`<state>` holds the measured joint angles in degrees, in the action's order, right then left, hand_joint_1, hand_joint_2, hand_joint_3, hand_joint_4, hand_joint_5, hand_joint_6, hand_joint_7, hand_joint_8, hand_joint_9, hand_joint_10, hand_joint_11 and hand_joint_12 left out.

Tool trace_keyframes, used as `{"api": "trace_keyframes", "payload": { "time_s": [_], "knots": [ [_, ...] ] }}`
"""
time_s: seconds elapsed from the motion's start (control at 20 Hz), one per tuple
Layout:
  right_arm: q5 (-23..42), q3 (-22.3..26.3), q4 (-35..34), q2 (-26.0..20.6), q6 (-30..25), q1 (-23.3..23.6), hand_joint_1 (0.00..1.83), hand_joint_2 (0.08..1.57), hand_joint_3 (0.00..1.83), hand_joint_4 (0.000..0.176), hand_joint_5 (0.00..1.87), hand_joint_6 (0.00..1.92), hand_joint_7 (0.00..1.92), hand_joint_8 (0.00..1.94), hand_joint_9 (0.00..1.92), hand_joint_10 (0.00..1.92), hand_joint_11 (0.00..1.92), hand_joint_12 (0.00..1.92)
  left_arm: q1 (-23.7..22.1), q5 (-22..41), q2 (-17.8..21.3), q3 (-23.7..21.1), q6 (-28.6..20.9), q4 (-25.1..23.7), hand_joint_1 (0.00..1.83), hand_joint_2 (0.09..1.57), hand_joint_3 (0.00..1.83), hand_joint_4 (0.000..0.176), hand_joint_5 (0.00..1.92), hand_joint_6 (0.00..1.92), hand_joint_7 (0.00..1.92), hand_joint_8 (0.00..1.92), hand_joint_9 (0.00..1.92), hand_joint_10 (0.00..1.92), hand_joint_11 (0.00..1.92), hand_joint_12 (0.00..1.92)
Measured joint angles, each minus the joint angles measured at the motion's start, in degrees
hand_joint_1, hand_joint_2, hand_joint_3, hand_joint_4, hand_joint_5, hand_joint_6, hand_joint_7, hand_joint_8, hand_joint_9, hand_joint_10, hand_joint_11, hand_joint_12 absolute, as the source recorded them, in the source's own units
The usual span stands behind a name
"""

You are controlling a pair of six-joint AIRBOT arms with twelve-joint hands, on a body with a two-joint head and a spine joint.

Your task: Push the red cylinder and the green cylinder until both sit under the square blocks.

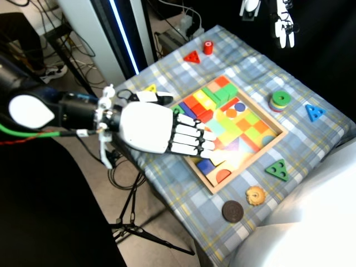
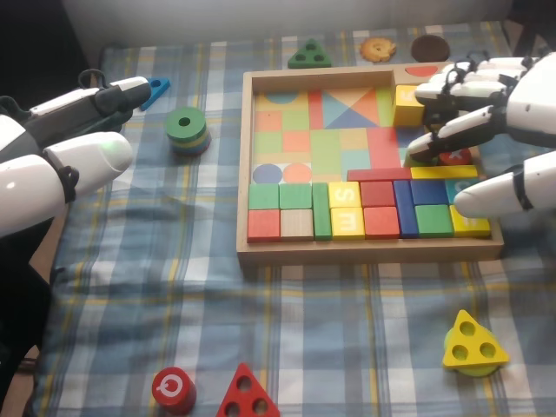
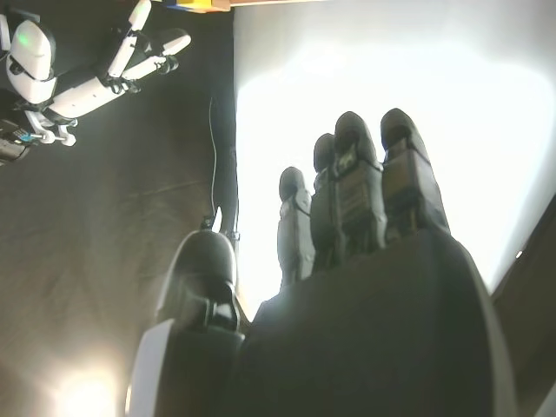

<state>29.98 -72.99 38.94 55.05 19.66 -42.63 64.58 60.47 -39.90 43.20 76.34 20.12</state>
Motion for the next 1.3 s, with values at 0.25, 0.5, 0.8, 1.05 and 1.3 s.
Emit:
{"api": "trace_keyframes", "payload": {
  "time_s": [0.25, 0.5, 0.8, 1.05, 1.3],
  "knots": [
    [0.52, 0.48, -0.83, -0.7, -0.02, -0.83, 0.0, 1.06, 0.01, 0.176, 0.45, 0.0, 0.0, 0.0, 0.0, 0.0, 0.0, 0.0, 0.11, 0.02, 0.0, 0.0, -0.07, 0.04, 0.04, 1.39, 0.0, 0.146, 0.28, 0.0, 0.27, 0.0, 0.27, 0.0, 0.0, 0.18],
    [2.99, 1.55, -4.9, -2.86, 0.35, -2.62, 0.0, 1.07, 0.01, 0.176, 0.31, 0.0, 0.0, 0.0, 0.0, 0.0, 0.0, 0.0, 0.13, -0.04, 0.0, 0.0, -0.13, 0.04, 0.03, 1.39, 0.0, 0.149, 0.27, 0.0, 0.25, 0.0, 0.26, 0.0, 0.0, 0.18],
    [18.93, 6.99, -15.82, -8.02, 6.1, -3.28, 0.0, 1.09, 0.0, 0.156, 0.15, 0.01, 0.04, 0.01, 0.0, 0.0, 0.0, 0.0, 0.55, 1.05, 0.0, 0.0, -0.44, 0.2, 0.05, 1.38, 0.0, 0.146, 0.26, 0.0, 0.24, 0.0, 0.22, 0.0, 0.0, 0.08],
    [20.7, 5.81, -19.56, -7.5, 8.52, -5.31, 0.0, 1.11, 0.01, 0.16, 0.2, 0.02, 0.06, 0.01, 0.0, 0.0, 0.01, 0.0, 0.55, 1.16, 0.0, 0.02, -0.76, 0.26, 0.05, 1.39, 0.0, 0.136, 0.27, 0.0, 0.25, 0.0, 0.23, 0.0, 0.02, 0.09],
    [13.62, 2.49, -19.85, -4.76, 8.68, -6.12, 0.0, 1.11, 0.0, 0.159, 0.21, 0.0, 0.05, 0.0, 0.0, 0.0, 0.01, 0.01, 0.55, 1.18, 0.0, 0.02, -1.05, 0.13, 0.04, 1.39, 0.0, 0.139, 0.27, 0.0, 0.27, 0.0, 0.26, 0.01, 0.02, 0.1]
  ]
}}
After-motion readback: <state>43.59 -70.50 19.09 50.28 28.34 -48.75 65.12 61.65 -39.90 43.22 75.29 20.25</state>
